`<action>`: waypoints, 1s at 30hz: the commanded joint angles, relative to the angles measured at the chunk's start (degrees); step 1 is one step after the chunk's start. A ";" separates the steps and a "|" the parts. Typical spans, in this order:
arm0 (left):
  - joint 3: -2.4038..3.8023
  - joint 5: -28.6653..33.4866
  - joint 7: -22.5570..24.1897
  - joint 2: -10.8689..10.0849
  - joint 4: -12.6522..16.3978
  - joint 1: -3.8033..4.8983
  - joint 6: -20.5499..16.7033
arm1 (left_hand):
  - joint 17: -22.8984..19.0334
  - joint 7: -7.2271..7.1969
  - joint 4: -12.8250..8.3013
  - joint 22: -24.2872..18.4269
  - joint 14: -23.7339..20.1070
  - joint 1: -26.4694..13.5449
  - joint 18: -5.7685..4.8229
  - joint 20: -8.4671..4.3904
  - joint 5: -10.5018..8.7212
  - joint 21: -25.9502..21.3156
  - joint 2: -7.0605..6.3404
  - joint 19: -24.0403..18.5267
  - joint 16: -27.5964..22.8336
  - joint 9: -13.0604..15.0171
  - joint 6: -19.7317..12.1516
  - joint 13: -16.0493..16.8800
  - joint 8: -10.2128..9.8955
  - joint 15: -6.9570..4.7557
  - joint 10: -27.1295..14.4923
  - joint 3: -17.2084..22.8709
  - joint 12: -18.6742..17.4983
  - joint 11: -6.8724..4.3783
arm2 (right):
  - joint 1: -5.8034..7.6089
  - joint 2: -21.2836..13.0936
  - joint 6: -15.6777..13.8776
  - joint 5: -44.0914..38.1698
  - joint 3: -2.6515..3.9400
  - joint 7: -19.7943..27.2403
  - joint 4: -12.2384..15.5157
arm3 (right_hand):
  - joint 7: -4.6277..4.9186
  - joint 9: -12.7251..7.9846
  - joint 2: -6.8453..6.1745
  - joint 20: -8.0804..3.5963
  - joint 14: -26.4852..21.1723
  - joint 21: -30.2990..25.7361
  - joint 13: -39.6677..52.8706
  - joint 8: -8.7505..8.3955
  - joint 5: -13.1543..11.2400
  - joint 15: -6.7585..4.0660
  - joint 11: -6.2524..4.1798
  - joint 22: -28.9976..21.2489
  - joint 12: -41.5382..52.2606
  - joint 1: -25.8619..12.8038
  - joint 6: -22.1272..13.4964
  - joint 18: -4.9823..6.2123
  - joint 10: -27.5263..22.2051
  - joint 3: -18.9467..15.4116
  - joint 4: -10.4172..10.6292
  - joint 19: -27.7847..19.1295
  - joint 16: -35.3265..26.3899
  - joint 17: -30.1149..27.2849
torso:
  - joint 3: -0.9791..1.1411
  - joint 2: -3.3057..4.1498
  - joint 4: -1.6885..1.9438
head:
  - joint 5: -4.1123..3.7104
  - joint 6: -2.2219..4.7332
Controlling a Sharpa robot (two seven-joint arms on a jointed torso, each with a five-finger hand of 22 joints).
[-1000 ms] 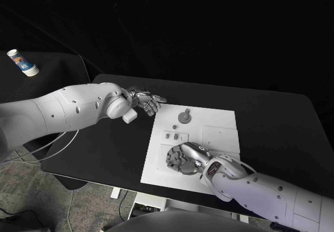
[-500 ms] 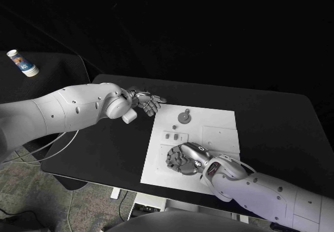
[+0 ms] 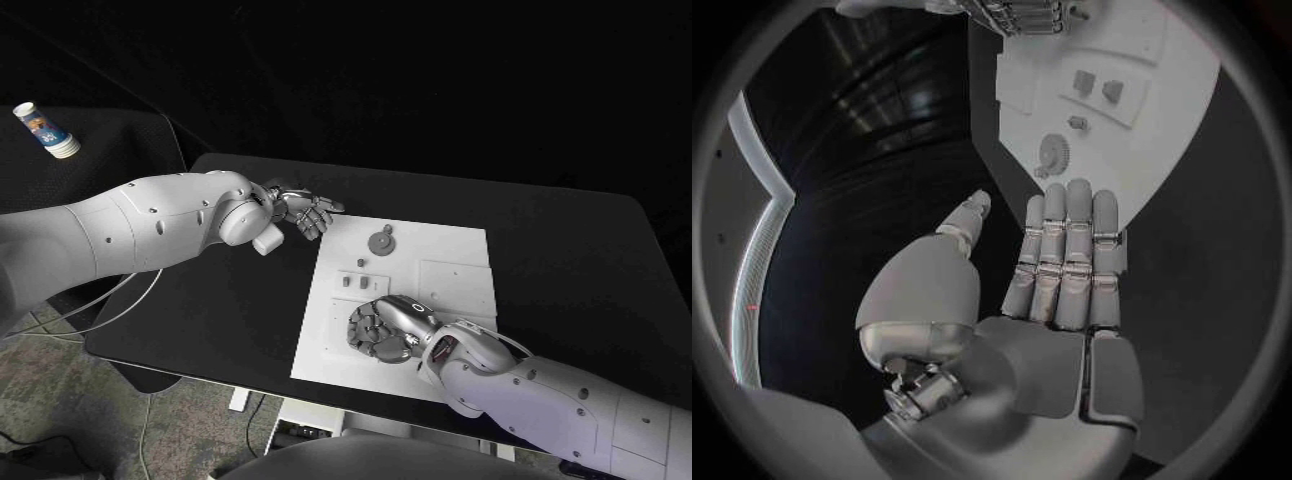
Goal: Assemble the parts on the task board
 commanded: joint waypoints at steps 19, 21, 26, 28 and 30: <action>-0.01 -0.06 0.23 0.01 0.02 0.06 0.78 | 0.03 0.12 -0.21 -0.10 -0.51 0.08 1.02 0.05 -0.19 -0.30 0.61 -0.24 -0.38 -0.07 -0.47 -0.06 -0.23 0.00 -0.42 0.13 -0.40 0.03 | 0.13 -0.23 1.61 -2.63 -0.05 -2.35 0.23 | 0.42 -0.01 -0.46 -0.05 -0.87 7.78 -0.10 -0.15 -0.17 -0.03 0.23 0.08 -0.45 -0.68 0.14 3.61 -1.27 -0.35 -0.19 0.09 0.25 0.26 | -0.03 -0.01 0.00 | -0.13 0.02; -0.01 -0.06 0.22 0.01 0.02 0.06 0.81 | 0.03 0.12 -0.21 -0.10 -0.51 0.08 1.02 0.05 -0.19 -0.30 0.61 -0.25 -0.39 -0.07 -0.47 -0.06 -0.23 0.01 -0.42 0.12 -0.40 0.03 | 0.16 -0.19 1.35 -2.62 -0.05 -2.40 0.20 | 0.36 -0.29 -0.73 -0.07 -1.19 7.65 -0.10 -0.79 -0.18 0.02 0.38 0.09 -0.44 -0.82 -0.92 3.60 -1.77 -0.59 -0.30 -0.03 0.34 0.41 | -0.04 -0.02 0.00 | -0.16 0.03; -0.02 -0.06 0.21 -0.04 0.02 0.06 0.75 | 0.03 0.12 -0.21 -0.10 -0.51 0.08 1.02 0.05 -0.19 -0.31 0.60 -0.25 -0.39 -0.08 -0.48 -0.06 -0.23 0.01 -0.43 0.11 -0.40 0.03 | 0.26 -0.27 0.78 -2.62 -0.05 -2.80 0.19 | 0.02 -1.12 -1.30 -0.11 -1.94 7.45 -0.06 -2.49 -0.20 0.16 0.66 0.17 -0.20 -1.06 -4.51 3.56 -2.73 -1.72 -0.64 -0.34 0.65 0.80 | -0.02 -0.01 0.01 | -0.21 0.10; -0.02 -0.06 0.19 -0.08 0.02 0.06 0.78 | 0.03 0.12 -0.21 -0.10 -0.51 0.08 1.02 0.05 -0.19 -0.31 0.60 -0.25 -0.39 -0.08 -0.48 -0.06 -0.23 0.01 -0.43 0.11 -0.40 0.03 | 0.28 -0.33 0.63 -2.62 -0.05 -2.90 0.18 | 0.08 -1.31 -1.42 -0.12 -2.08 7.43 -0.05 -2.79 -0.21 0.18 0.70 0.19 -0.15 -1.07 -5.38 3.55 -2.92 -2.03 -0.70 -0.39 0.71 0.88 | -0.02 -0.01 0.00 | -0.23 0.14; -0.02 -0.06 0.19 -0.08 0.01 0.06 0.80 | 0.04 0.12 -0.21 -0.10 -0.51 0.08 1.01 0.05 -0.19 -0.31 0.60 -0.26 -0.40 -0.08 -0.48 -0.06 -0.23 0.01 -0.43 0.11 -0.41 0.03 | 0.33 -0.37 0.47 -2.62 -0.05 -2.98 0.22 | 0.22 -1.47 -1.52 -0.14 -2.22 7.41 -0.05 -3.03 -0.22 0.20 0.73 0.22 -0.11 -1.07 -6.15 3.55 -3.09 -2.31 -0.75 -0.45 0.75 0.95 | -0.01 -0.01 0.00 | -0.27 0.19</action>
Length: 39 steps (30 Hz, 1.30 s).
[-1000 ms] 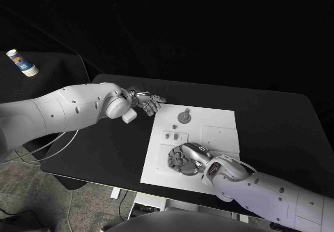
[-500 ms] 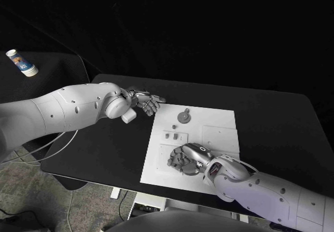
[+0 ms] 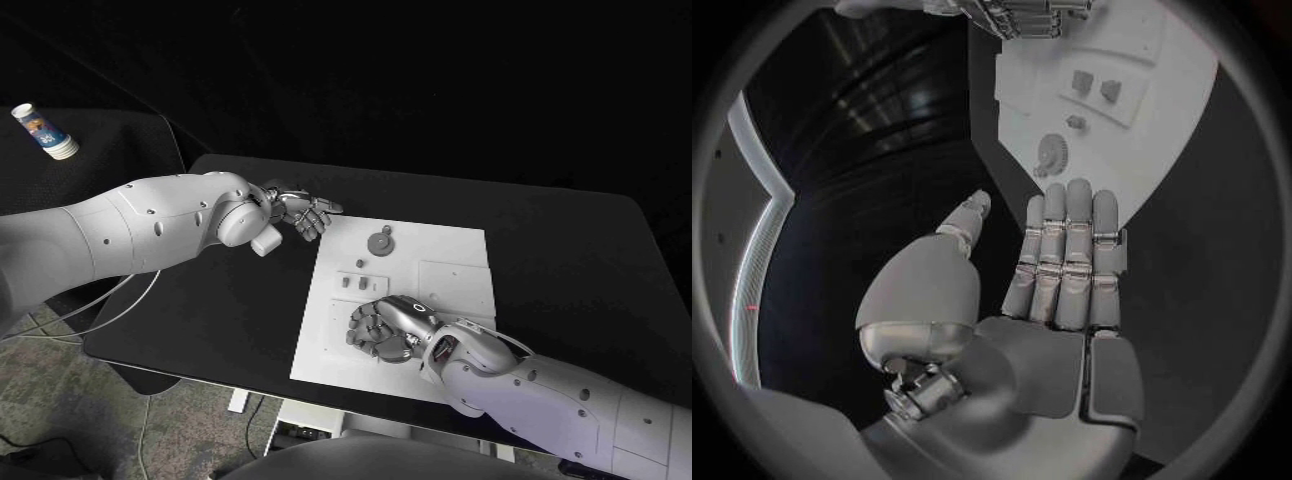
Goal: Assemble the parts on the task board
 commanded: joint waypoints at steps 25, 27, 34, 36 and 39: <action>0.01 -0.04 0.49 0.23 -1.05 0.04 0.56 | 0.04 -0.08 -0.23 -0.07 -0.54 0.10 1.00 0.05 -0.21 -0.34 0.56 -0.30 -0.42 -0.11 -0.32 -0.06 -0.25 0.02 -0.46 0.06 -0.23 0.04 | 3.68 -4.96 0.03 1.68 0.78 -0.54 7.10 | 0.60 -0.61 -0.94 -0.47 -1.03 7.38 -0.03 -0.73 -0.23 0.06 0.13 0.12 0.19 -0.08 -2.93 3.50 -1.19 -1.30 -0.08 -0.32 0.30 0.27 | 0.05 -0.06 -0.10 | -0.89 0.75; 0.01 -0.04 0.48 0.24 -1.11 0.04 0.61 | 0.04 -0.08 -0.23 -0.07 -0.55 0.11 1.00 0.05 -0.21 -0.34 0.55 -0.30 -0.43 -0.12 -0.32 -0.06 -0.26 0.02 -0.47 0.06 -0.23 0.04 | 3.90 -5.76 0.33 2.02 1.18 -0.59 7.93 | 0.62 -0.61 -0.93 -0.47 -1.04 7.38 -0.03 -0.72 -0.23 0.06 0.13 0.12 0.19 -0.08 -2.93 3.50 -1.20 -1.31 -0.07 -0.32 0.31 0.28 | 0.06 -0.05 -0.07 | -0.97 0.85; 0.00 0.04 0.68 0.34 -1.66 0.02 0.54 | 0.04 -0.08 -0.25 -0.07 -0.55 0.12 1.00 0.05 -0.21 -0.34 0.53 -0.31 -0.43 -0.12 -0.34 -0.06 -0.26 0.02 -0.48 0.05 -0.23 0.05 | 6.52 -9.82 2.18 8.11 2.63 -0.82 10.66 | 1.00 -0.51 -0.62 -0.48 -1.16 7.36 -0.11 -0.28 -0.18 0.10 0.15 0.13 0.09 -0.18 -2.54 3.49 -1.52 -1.48 0.12 -0.34 0.34 0.33 | 0.15 -0.07 -0.15 | -1.36 1.14; -0.01 0.35 1.12 0.42 -1.82 0.02 0.24 | 0.04 -0.07 -0.25 -0.07 -0.56 0.12 1.00 0.05 -0.21 -0.35 0.53 -0.31 -0.43 -0.12 -0.34 -0.06 -0.27 0.03 -0.48 0.04 -0.24 0.05 | 7.45 -11.11 3.59 12.39 3.14 -0.19 10.57 | 1.28 -0.38 -0.42 -0.48 -1.27 7.35 -0.20 0.14 -0.15 0.11 0.17 0.14 -0.02 -0.24 -1.98 3.49 -1.75 -1.55 0.25 -0.36 0.36 0.36 | 0.11 -0.13 -0.19 | -1.61 1.31; -0.07 1.61 3.42 0.76 -2.37 -0.02 0.96 | 0.05 -0.07 -0.27 -0.07 -0.56 0.15 1.00 0.05 -0.21 -0.35 0.52 -0.32 -0.44 -0.13 -0.37 -0.06 -0.28 0.03 -0.49 0.04 -0.24 0.05 | 8.87 -12.62 7.32 20.25 4.07 2.31 8.44 | 1.77 -0.01 0.21 -0.47 -1.92 6.97 -1.12 1.19 -0.08 0.23 0.35 0.00 -1.22 -0.36 -0.34 3.43 -2.84 -1.33 0.60 -0.79 -0.18 0.13 | 0.15 -0.20 -0.26 | -2.10 1.58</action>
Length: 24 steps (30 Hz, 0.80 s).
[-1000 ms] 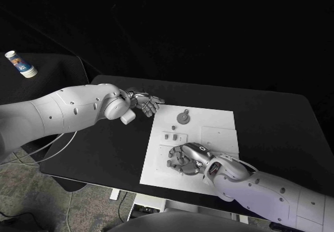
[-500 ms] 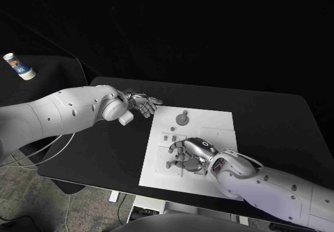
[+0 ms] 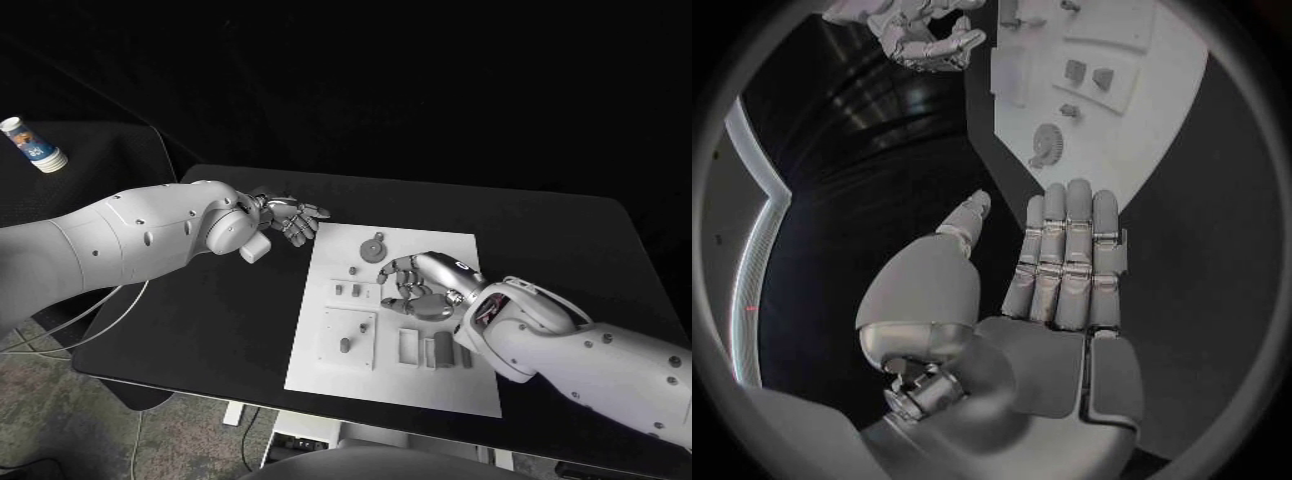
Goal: Assemble the parts on the task board
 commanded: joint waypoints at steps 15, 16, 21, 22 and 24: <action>-0.13 1.95 8.89 0.64 -0.03 -0.58 -1.36 | 0.05 0.20 -0.90 -0.16 -1.04 1.44 0.93 0.04 -0.14 -0.65 0.23 -0.74 -0.59 -0.65 -2.32 -0.17 -1.12 0.15 -1.32 0.05 -0.67 0.23 | 3.03 -7.23 9.08 11.24 0.15 5.28 -3.65 | 0.51 1.00 1.18 -0.03 1.57 5.57 -7.56 2.23 -0.12 0.16 0.99 -1.67 -8.67 -1.61 5.01 3.07 -0.67 2.35 0.94 -0.09 -5.67 -4.22 | 0.17 0.07 0.14 | -5.02 2.39; -0.14 1.97 8.99 0.63 -0.04 -0.61 -1.45 | 0.05 0.20 -0.91 -0.16 -1.05 1.45 0.93 0.04 -0.14 -0.65 0.22 -0.74 -0.59 -0.65 -2.32 -0.17 -1.12 0.15 -1.32 0.05 -0.67 0.23 | 3.03 -7.63 9.22 10.32 0.15 5.11 -3.58 | 0.51 0.69 0.46 0.12 1.86 5.45 -8.89 1.57 -0.03 0.35 0.98 -1.89 -9.87 -3.40 4.07 2.96 0.29 -0.11 0.36 -0.32 -6.81 -5.04 | 0.18 0.07 0.12 | -5.23 2.49; -0.17 1.99 9.52 0.51 0.07 -1.04 -1.88 | 0.05 0.21 -0.95 -0.17 -1.17 1.85 0.90 0.05 -0.40 -0.71 -0.09 -0.82 -0.67 -0.68 -2.44 -0.17 -1.09 0.20 -1.48 0.24 -0.72 0.28 | 3.00 -10.04 8.53 6.12 0.05 3.65 -2.21 | 0.79 0.15 -0.28 0.45 0.22 4.30 -10.89 0.60 0.01 1.01 1.19 -2.62 -11.94 -4.37 2.65 2.58 0.12 -3.18 -0.06 -2.05 -8.70 -6.04 | 0.15 0.09 0.09 | -6.14 2.78; -0.17 2.06 9.61 0.47 0.03 -1.24 -1.90 | 0.05 0.21 -0.95 -0.17 -1.18 1.90 0.90 0.05 -0.42 -0.72 -0.12 -0.83 -0.68 -0.68 -2.44 -0.17 -1.08 0.20 -1.49 0.27 -0.72 0.28 | 2.99 -10.82 9.26 4.65 -0.10 3.14 -1.78 | 0.81 0.00 -0.44 0.60 -0.60 3.75 -11.51 0.40 -0.02 1.33 1.33 -2.95 -12.62 -4.55 2.33 2.36 -0.25 -4.08 -0.03 -2.87 -9.29 -6.30 | 0.20 0.06 0.08 | -6.41 2.83; -0.17 2.07 9.64 0.48 0.01 -1.36 -1.98 | 0.06 0.21 -0.95 -0.17 -1.18 1.92 0.90 0.05 -0.43 -0.72 -0.13 -0.83 -0.68 -0.68 -2.44 -0.17 -1.08 0.20 -1.50 0.28 -0.72 0.29 | 2.97 -11.65 10.21 3.31 -0.29 1.61 -1.24 | 0.84 -0.13 -0.72 0.69 -1.00 3.46 -11.90 0.22 -0.04 1.52 1.42 -3.13 -13.04 -4.76 2.01 2.22 -0.51 -4.83 -0.04 -3.33 -9.56 -6.41 | 0.28 -0.02 0.01 | -6.64 2.87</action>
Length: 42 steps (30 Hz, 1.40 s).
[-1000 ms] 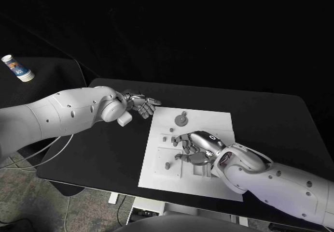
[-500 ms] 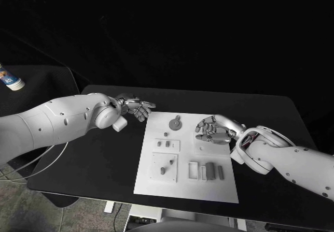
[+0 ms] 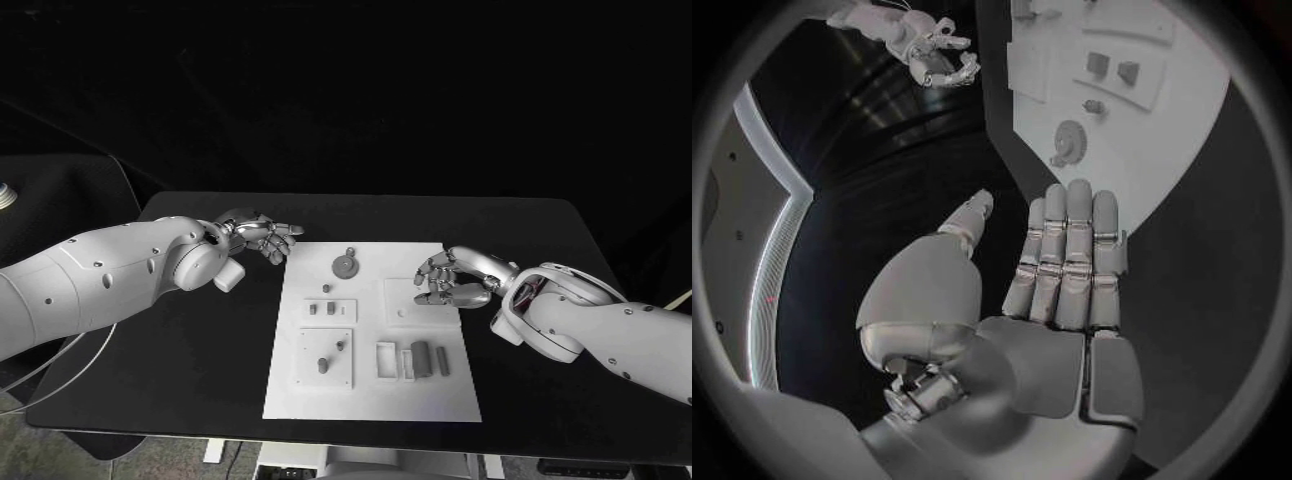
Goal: Assemble the parts on the task board
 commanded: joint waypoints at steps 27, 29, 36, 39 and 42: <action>-2.60 -0.38 4.54 1.20 3.15 -2.92 -6.87 | 0.09 0.02 0.12 -0.05 -0.57 0.37 0.89 0.13 -0.34 -0.27 -0.14 -0.40 -0.21 -0.07 -0.28 -0.06 -0.03 0.05 -0.36 0.08 -0.26 0.02 | 0.01 1.56 16.35 4.63 -0.88 -33.19 1.96 | -0.95 0.56 3.06 -0.90 9.33 7.43 1.78 2.50 0.07 -2.86 -3.51 0.14 9.61 -9.72 8.24 3.39 10.93 -7.26 4.50 7.22 2.72 0.09 | 0.92 -5.55 -1.16 | -1.55 -2.00; -2.86 -0.41 4.35 1.29 3.61 -2.92 -6.84 | 0.09 0.02 0.15 -0.05 -0.57 0.34 0.89 0.13 -0.34 -0.27 -0.14 -0.40 -0.21 -0.07 -0.27 -0.05 -0.02 0.05 -0.36 0.09 -0.26 0.03 | 0.13 2.10 17.70 5.30 -1.16 -33.79 2.25 | -0.96 0.50 3.38 -0.99 9.59 7.68 1.72 2.41 0.08 -2.96 -3.65 0.36 9.76 -10.53 8.41 3.39 11.24 -7.44 4.97 7.35 2.55 -0.06 | 0.93 -5.98 -1.24 | -1.43 -2.09; -3.55 -0.51 4.75 1.01 5.53 -2.91 -8.14 | 0.10 0.03 0.40 -0.04 -0.57 0.12 0.84 0.17 -0.38 -0.27 -0.23 -0.39 -0.22 -0.07 -0.25 -0.04 0.03 0.08 -0.38 0.08 -0.25 0.05 | 1.86 5.31 19.91 6.90 -3.57 -36.83 2.44 | -0.92 0.24 3.83 -1.61 12.34 8.69 1.81 1.94 0.12 -3.81 -4.59 1.36 10.99 -11.75 8.50 3.39 13.68 -7.63 5.54 9.11 3.13 -0.16 | 0.94 -7.23 -1.37 | -1.07 -2.88; -3.56 -0.57 4.94 0.68 6.29 -2.91 -8.71 | 0.10 0.03 0.45 -0.04 -0.57 0.07 0.84 0.18 -0.39 -0.27 -0.25 -0.39 -0.22 -0.07 -0.25 -0.04 0.04 0.08 -0.39 0.08 -0.25 0.05 | 1.88 6.23 21.60 6.90 -3.81 -37.81 2.32 | -0.90 0.18 3.69 -1.71 12.69 8.78 1.81 1.83 0.09 -3.94 -4.70 1.51 11.13 -12.08 8.45 3.39 13.95 -7.77 5.66 9.40 3.20 -0.18 | 0.96 -7.46 -1.42 | -0.96 -3.09; -3.57 -0.63 5.26 0.39 6.98 -2.91 -9.36 | 0.10 0.03 0.48 -0.04 -0.58 0.05 0.83 0.18 -0.39 -0.27 -0.26 -0.39 -0.23 -0.07 -0.25 -0.04 0.05 0.09 -0.39 0.08 -0.25 0.06 | 1.97 7.28 23.67 6.40 -4.06 -39.27 2.19 | -0.91 0.14 3.68 -1.85 13.19 8.88 1.82 1.77 0.09 -4.12 -4.87 1.74 11.34 -12.54 8.52 3.39 14.34 -7.91 5.89 9.81 3.31 -0.19 | 0.93 -7.59 -1.49 | -0.90 -3.32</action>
